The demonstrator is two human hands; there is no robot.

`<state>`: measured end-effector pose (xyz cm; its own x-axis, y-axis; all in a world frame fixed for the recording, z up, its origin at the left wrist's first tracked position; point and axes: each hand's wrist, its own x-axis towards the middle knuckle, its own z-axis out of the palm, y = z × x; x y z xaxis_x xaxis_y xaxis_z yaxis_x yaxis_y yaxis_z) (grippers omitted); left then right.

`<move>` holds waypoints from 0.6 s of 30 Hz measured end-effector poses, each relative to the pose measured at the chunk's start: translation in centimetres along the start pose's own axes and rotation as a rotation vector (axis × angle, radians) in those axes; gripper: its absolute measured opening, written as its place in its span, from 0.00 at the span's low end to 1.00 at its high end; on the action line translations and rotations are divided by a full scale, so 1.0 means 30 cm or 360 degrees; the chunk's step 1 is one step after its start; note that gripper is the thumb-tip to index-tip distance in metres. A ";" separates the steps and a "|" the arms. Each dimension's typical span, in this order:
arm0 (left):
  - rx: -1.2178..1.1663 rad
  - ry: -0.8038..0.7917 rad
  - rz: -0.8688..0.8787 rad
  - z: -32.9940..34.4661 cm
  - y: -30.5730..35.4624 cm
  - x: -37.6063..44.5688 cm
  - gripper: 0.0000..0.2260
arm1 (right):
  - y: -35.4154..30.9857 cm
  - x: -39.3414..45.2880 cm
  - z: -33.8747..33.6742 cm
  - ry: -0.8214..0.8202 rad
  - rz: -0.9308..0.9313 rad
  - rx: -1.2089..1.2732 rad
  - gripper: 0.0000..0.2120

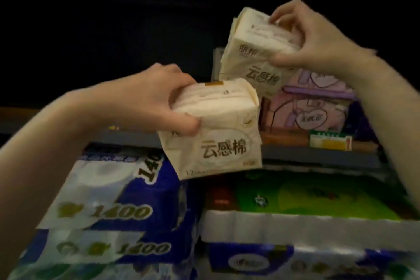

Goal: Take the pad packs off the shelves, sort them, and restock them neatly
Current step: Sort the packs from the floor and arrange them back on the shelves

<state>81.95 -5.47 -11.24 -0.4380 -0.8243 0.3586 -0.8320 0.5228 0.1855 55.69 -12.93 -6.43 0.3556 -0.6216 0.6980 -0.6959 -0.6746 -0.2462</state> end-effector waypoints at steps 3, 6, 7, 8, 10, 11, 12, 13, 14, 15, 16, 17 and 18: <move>0.0075 0.0267 -0.0071 -0.084 -0.033 0.016 0.37 | 0.033 0.186 0.093 -0.0058 -0.0093 -0.0306 0.30; 0.0060 0.0439 -0.0204 -0.114 -0.071 0.055 0.43 | 0.113 0.314 0.231 -0.0202 0.0018 -0.0919 0.22; 0.0027 0.0492 -0.0259 -0.114 -0.084 0.077 0.42 | 0.133 0.330 0.266 -0.0225 0.0105 -0.1074 0.18; -0.0008 0.0557 -0.0316 -0.114 -0.096 0.103 0.39 | 0.148 0.337 0.290 -0.0230 0.0182 -0.1121 0.16; -0.0064 0.0670 -0.0387 -0.112 -0.121 0.161 0.30 | 0.162 0.320 0.299 -0.0210 0.0261 -0.0986 0.17; -0.0108 0.0695 -0.0403 -0.112 -0.136 0.193 0.28 | 0.166 0.304 0.284 -0.0121 0.0286 -0.0810 0.18; -0.0189 0.0701 -0.0403 -0.114 -0.148 0.224 0.29 | 0.167 0.286 0.259 0.0045 0.0290 -0.0590 0.18; -0.0287 0.0705 -0.0383 -0.116 -0.155 0.256 0.31 | 0.163 0.261 0.230 0.0236 0.0279 -0.0350 0.18; -0.0363 0.0724 -0.0358 -0.118 -0.153 0.287 0.32 | 0.153 0.231 0.199 0.0400 0.0251 -0.0074 0.16; -0.0386 0.0749 -0.0328 -0.114 -0.142 0.321 0.30 | 0.138 0.197 0.172 0.0492 0.0207 0.0222 0.15; -0.0366 0.0778 -0.0300 -0.107 -0.128 0.358 0.28 | 0.121 0.165 0.150 0.0488 0.0163 0.0482 0.14; -0.0332 0.0802 -0.0273 -0.097 -0.108 0.394 0.26 | 0.102 0.137 0.135 0.0420 0.0127 0.0659 0.17; -0.0305 0.0830 -0.0241 -0.084 -0.084 0.429 0.27 | 0.091 0.115 0.132 0.0331 0.0093 0.0657 0.21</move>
<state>79.29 -16.84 -4.79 -0.0529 -0.7024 0.7098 -0.7746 0.4775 0.4147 57.50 -18.51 -7.36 0.1611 -0.5987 0.7846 -0.3894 -0.7690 -0.5069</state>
